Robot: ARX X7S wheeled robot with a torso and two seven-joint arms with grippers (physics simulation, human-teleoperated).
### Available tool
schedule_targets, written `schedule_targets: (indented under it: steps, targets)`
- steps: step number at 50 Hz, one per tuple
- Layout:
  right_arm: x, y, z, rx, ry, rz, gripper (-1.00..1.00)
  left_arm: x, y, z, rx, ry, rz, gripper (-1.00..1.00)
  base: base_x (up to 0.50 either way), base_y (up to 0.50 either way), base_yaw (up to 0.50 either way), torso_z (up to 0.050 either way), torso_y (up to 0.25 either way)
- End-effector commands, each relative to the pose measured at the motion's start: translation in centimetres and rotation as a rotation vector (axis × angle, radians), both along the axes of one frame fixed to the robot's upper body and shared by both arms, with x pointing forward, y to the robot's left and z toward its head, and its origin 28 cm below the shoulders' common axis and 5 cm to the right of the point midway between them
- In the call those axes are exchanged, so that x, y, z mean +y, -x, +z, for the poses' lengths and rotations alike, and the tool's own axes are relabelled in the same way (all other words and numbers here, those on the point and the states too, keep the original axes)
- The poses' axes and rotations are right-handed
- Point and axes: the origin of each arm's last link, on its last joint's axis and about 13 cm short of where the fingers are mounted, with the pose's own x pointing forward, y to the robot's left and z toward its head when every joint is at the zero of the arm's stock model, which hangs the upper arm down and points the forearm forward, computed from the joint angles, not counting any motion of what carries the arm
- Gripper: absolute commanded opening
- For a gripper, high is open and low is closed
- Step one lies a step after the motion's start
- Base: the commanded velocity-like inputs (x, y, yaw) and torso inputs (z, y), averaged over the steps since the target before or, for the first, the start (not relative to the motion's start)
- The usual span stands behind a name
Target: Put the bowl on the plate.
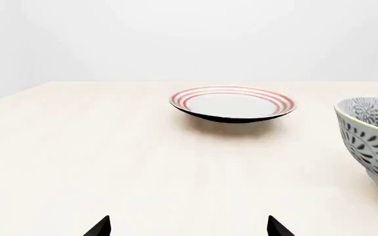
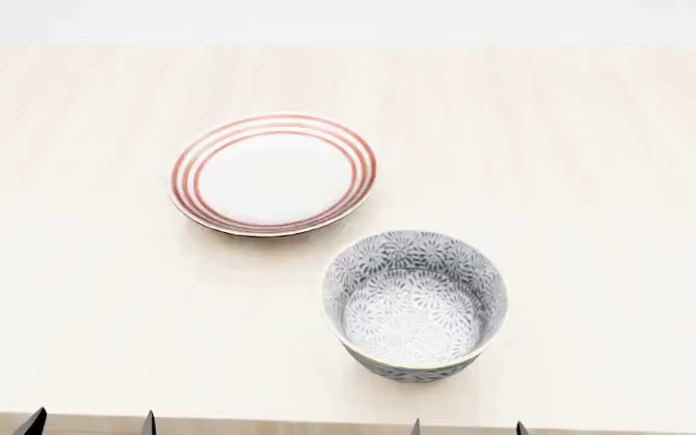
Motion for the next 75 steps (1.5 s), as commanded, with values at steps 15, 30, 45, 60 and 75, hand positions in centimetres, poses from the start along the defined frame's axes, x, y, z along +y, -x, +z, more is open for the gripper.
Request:
schedule_targets:
  steps: [15,30,45,60,75]
  targets:
    - [0.0,0.0,-0.2,0.008,0.002,-0.004,1.00,0.0,0.0,-0.1,0.001,-0.003,-0.001,1.00,0.00,0.00,0.00,0.000,0.000]
    - [0.1,0.1,-0.4,0.007,0.014,0.003,1.00,-0.2,0.1,-0.3,-0.004,-0.058,-0.016,1.00,0.00,0.00,0.00,0.000,0.000]
    - [0.1,0.2,-0.3,-0.001,0.015,0.013,1.00,-0.2,0.0,-0.2,0.005,-0.050,-0.017,1.00,0.00,0.00,0.00,0.000,0.000]
    - [-1.9,0.8,11.3,-0.690,-0.140,-0.116,1.00,2.7,0.8,11.2,-0.612,-0.123,0.262,1.00,0.00,0.00,0.00,0.000,0.000]
    - [-1.9,1.0,11.6,-0.713,-0.156,-0.110,1.00,3.1,0.9,11.8,-0.629,-0.107,0.290,1.00,0.47,-0.03,0.00,0.000,0.000]
